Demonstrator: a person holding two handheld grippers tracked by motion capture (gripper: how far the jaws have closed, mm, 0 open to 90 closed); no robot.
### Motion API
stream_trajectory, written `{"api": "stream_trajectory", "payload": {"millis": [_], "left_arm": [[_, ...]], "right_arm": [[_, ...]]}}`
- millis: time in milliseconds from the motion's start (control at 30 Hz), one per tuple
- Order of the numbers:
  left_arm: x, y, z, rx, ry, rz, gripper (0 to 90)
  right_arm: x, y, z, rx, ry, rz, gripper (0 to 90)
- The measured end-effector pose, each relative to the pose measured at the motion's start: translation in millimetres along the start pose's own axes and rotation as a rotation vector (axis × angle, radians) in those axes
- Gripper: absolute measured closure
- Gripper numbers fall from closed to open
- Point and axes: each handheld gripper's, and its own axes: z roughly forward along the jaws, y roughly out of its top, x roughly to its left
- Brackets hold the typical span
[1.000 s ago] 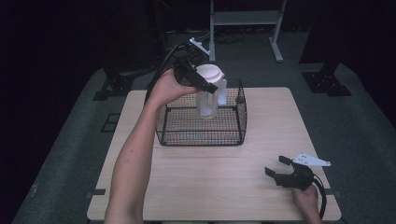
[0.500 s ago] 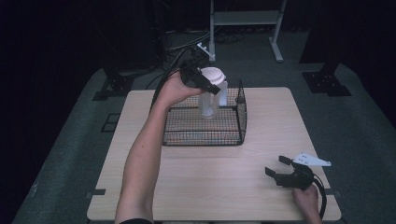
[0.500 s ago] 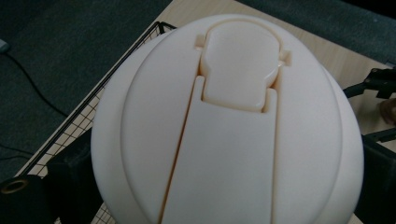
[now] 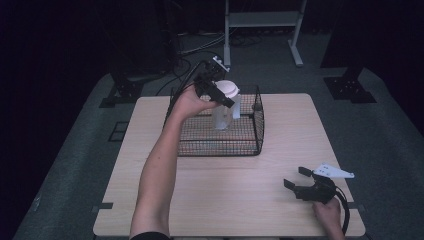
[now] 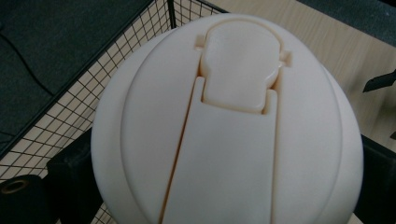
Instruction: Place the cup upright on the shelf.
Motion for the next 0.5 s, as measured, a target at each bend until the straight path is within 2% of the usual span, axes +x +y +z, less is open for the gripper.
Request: {"api": "stream_trajectory", "payload": {"millis": [367,500], "left_arm": [[4.9,-13.6,23.7,0.008,0.006,-0.019,5.1],[7.5,-18.3,30.2,0.015,0.022,-0.026,5.0]], "right_arm": [[-0.3,0.0,0.3,0.0,-0.002,-0.001,12.9],[0.2,0.0,0.3,0.006,-0.002,0.001,12.9]]}}
